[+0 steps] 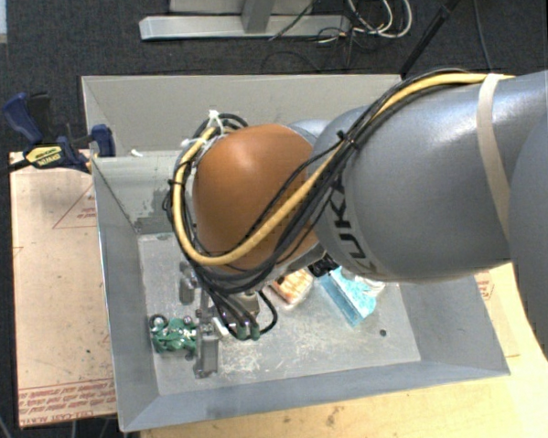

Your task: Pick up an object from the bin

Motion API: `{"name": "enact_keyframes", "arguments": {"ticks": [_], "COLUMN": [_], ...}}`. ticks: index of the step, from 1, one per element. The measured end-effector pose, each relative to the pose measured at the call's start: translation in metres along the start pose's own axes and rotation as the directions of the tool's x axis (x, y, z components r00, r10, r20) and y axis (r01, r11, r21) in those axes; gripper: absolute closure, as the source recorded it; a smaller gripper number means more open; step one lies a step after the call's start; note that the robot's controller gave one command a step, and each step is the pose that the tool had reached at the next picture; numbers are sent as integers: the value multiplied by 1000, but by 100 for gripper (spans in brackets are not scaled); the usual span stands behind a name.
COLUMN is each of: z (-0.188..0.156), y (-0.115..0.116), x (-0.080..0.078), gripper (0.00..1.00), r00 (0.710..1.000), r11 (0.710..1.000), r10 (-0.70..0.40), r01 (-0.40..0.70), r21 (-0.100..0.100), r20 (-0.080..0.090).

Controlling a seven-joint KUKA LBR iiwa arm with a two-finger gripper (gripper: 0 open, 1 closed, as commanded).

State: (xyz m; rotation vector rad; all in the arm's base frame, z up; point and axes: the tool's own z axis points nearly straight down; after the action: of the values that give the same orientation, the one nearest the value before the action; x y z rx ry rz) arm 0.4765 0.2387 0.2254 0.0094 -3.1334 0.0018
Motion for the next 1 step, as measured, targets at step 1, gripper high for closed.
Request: {"name": "enact_keyframes", "arguments": {"ticks": [1], "z": [-5], "y": [-2], "x": [-2], "gripper": [0], "r00": [1000], "r11": [1000], "r10": [6], "r01": [-6], "r21": [-2], "r20": [8]}}
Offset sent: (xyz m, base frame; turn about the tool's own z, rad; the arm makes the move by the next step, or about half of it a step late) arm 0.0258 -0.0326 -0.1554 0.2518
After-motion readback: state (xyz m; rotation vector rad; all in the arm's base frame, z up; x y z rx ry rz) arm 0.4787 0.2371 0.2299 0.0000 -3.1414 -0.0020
